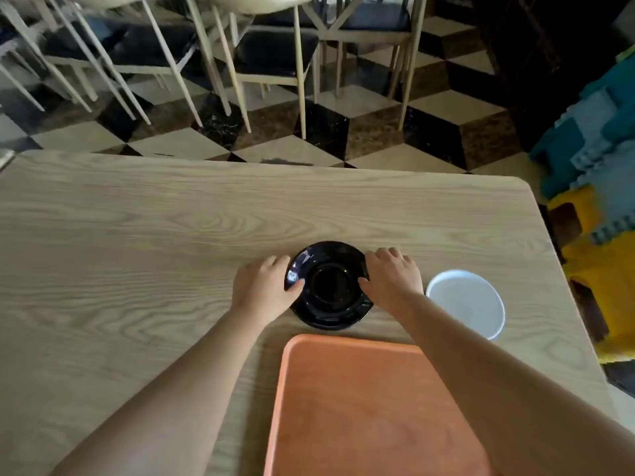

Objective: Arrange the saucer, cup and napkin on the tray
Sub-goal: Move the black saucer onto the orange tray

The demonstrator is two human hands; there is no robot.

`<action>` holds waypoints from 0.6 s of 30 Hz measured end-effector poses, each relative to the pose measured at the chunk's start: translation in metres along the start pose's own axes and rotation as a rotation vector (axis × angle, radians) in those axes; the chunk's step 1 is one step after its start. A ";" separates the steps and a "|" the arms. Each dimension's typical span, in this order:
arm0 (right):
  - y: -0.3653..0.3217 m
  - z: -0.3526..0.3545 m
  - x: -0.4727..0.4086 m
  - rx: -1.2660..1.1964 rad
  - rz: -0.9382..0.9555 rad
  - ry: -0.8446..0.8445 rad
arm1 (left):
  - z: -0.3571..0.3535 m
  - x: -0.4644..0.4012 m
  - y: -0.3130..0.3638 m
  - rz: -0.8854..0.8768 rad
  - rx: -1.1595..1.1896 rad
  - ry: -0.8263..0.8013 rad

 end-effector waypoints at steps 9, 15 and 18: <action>0.001 -0.006 -0.001 -0.091 -0.045 0.036 | -0.018 0.005 -0.002 0.174 0.224 -0.037; -0.002 0.001 -0.004 -0.315 -0.155 0.018 | -0.028 0.009 -0.005 0.396 0.735 -0.214; -0.006 0.014 0.009 -0.478 -0.141 0.094 | -0.018 0.024 -0.008 0.473 0.923 -0.286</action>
Point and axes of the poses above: each hand's wrist, its own x-axis away from the middle knuckle, its own z-axis out of the back of the hand, y = z × x, the point moved 6 cm from there along -x, towards the middle knuckle, and after that the axes turned 11 degrees about -x, right-handed, at the moved point
